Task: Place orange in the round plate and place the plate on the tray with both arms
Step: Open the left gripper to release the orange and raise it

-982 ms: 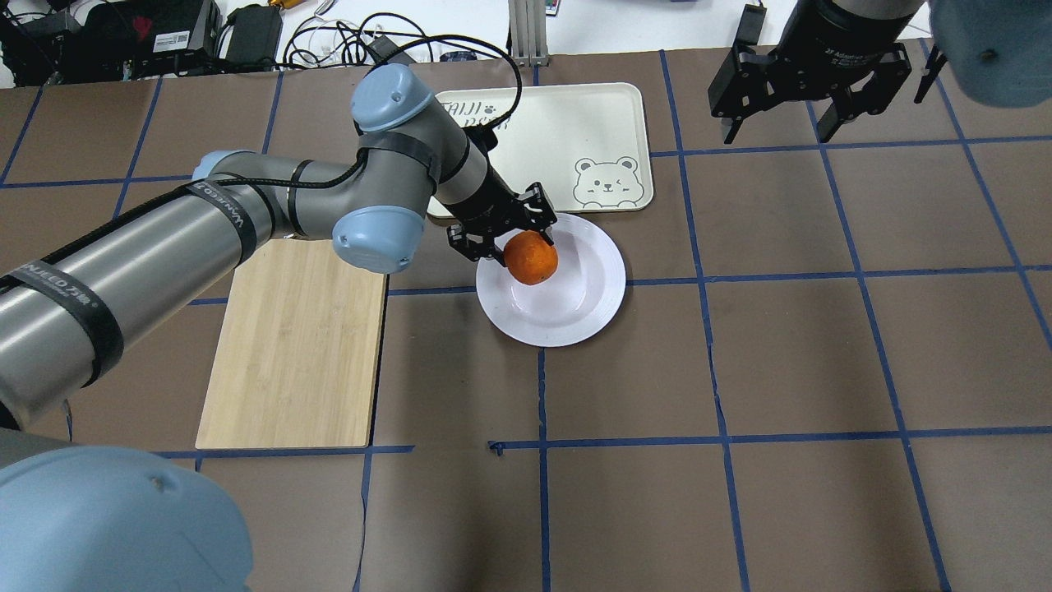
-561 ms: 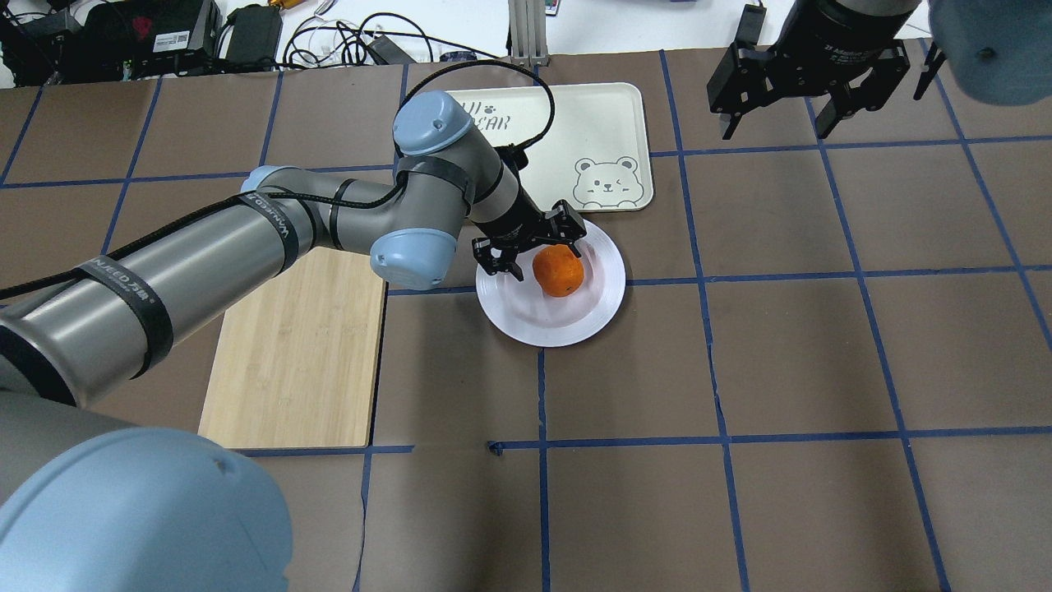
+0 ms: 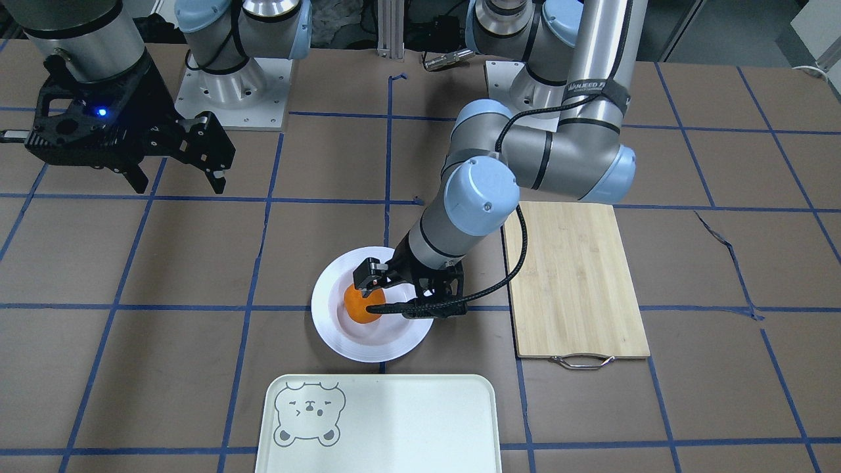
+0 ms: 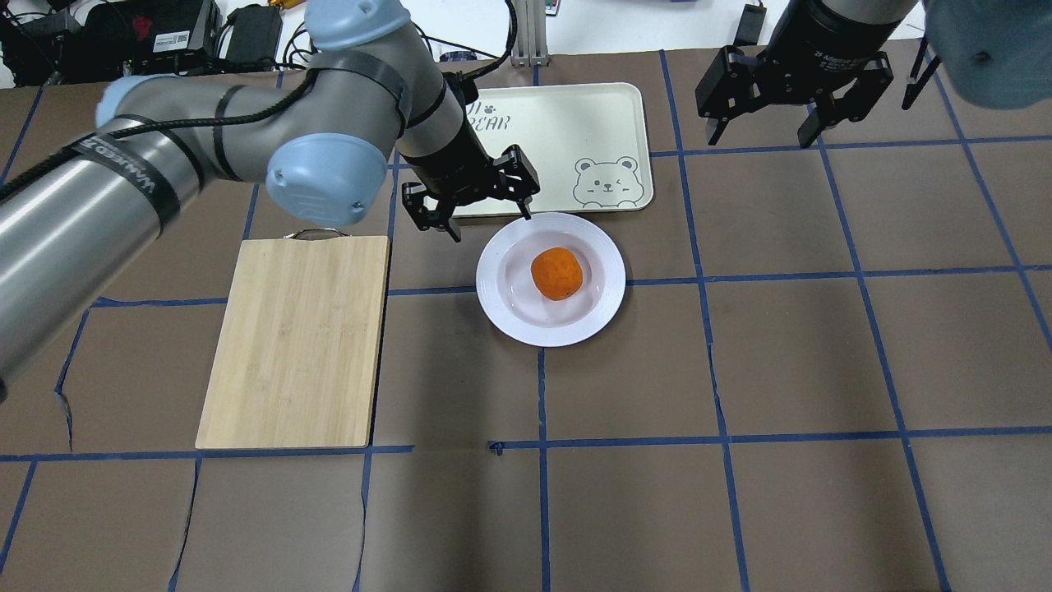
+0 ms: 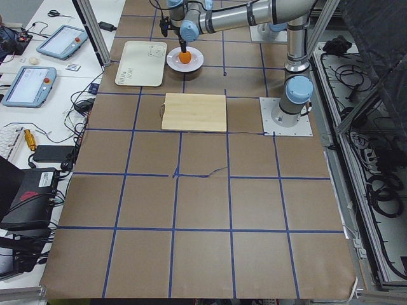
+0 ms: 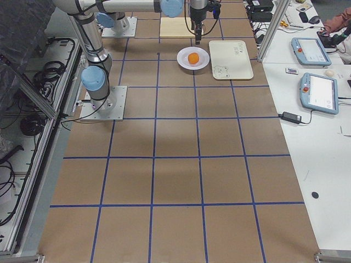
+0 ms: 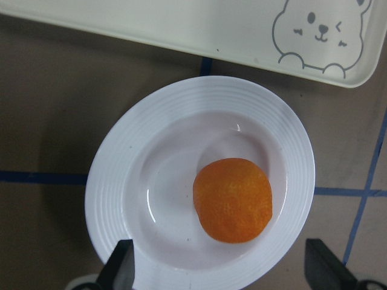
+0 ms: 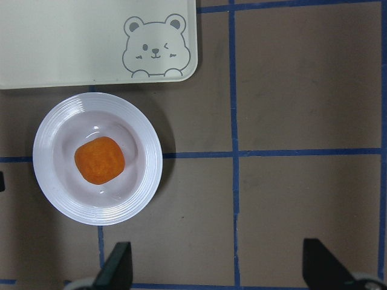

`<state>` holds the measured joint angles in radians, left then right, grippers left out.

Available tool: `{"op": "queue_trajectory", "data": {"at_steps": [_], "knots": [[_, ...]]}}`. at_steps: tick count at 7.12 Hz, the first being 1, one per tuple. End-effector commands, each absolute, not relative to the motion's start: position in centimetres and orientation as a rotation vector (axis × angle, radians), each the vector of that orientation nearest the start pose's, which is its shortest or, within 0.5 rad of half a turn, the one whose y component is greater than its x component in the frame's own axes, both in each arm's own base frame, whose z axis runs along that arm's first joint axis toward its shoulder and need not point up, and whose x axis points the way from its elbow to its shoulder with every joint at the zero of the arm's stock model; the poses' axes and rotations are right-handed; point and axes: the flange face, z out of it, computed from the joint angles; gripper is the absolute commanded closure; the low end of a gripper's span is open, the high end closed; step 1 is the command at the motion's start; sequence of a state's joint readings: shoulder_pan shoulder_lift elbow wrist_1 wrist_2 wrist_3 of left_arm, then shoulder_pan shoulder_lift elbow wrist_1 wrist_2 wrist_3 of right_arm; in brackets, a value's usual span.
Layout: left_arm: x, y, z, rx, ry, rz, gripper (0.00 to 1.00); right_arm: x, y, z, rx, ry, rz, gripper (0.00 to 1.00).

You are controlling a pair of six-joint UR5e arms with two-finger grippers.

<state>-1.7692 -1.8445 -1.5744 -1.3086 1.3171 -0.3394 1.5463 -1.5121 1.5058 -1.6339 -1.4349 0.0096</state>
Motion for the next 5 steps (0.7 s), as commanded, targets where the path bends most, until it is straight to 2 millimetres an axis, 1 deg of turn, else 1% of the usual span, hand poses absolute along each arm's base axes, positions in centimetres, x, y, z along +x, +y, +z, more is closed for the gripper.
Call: {"op": "queue_trajectory", "data": {"at_steps": [1,2,3,4,5], "knots": [[-22.1,-50.9,46.0,-0.231,3.31,0.158,0.0,12.4,-53.9,45.2,0.093,2.786,-0.019,0.0],[-20.0,-49.0,48.1,-0.22,3.233,0.173,0.0,10.9,-54.4,41.8,0.081,2.742,-0.055,0.0],[-18.2,-48.0,48.5,-0.244,3.189,0.187,0.0,11.3,-53.8,37.6,0.057,2.689,-0.083,0.0],[-17.5,-47.5,49.3,-0.158,3.202,0.145,0.0,11.9,-52.8,31.7,0.036,2.614,-0.128,0.0],[-16.5,-47.7,50.4,-0.054,3.216,0.046,0.0,12.3,-52.2,27.0,0.005,2.578,-0.212,0.0]]}}
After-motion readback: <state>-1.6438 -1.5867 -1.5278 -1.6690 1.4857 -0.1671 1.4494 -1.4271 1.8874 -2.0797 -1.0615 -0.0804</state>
